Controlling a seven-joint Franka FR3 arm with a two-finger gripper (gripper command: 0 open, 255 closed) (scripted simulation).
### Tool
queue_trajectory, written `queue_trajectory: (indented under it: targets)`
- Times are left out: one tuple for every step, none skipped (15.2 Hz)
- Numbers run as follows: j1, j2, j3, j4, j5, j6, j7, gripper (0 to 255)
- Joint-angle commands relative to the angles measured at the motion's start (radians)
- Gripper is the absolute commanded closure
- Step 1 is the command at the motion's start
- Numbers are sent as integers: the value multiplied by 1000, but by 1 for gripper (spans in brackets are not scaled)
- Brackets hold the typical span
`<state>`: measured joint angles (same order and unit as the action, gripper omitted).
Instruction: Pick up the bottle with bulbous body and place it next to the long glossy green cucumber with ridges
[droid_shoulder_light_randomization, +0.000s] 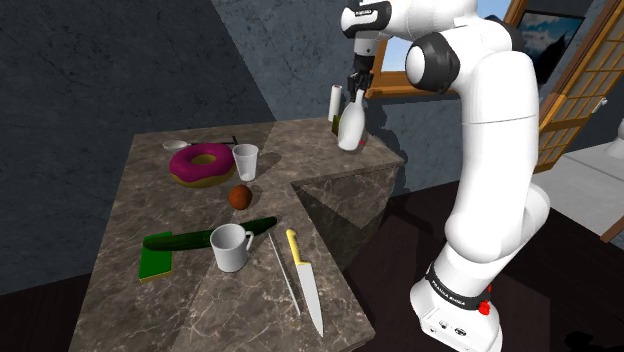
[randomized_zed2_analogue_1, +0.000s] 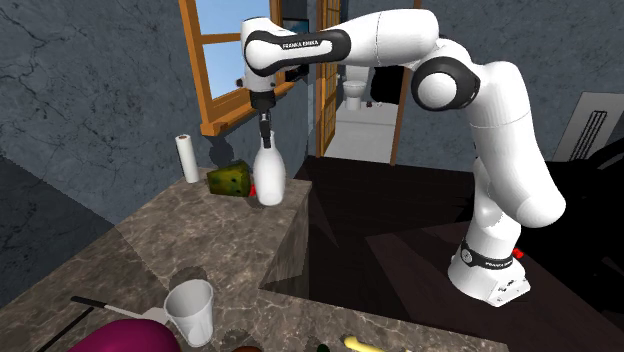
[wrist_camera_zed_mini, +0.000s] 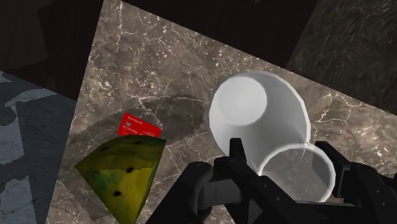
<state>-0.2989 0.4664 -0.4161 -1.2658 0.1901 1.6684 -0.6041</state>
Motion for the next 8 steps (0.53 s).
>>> queue_trajectory:
  targets:
    - [-5,5,0,36,1,-30,2,255]
    - [-7,8,0,53,2,-45,3,255]
    - [-10,11,0,72,3,-60,3,255]
    - [-13,14,0,91,4,-76,4,255]
    - [-16,18,0,110,5,-92,4,255]
    - [-20,22,0,131,7,-108,5,255]
    - [-24,27,0,153,8,-125,5,255]
    - [-28,33,1,175,10,-142,6,255]
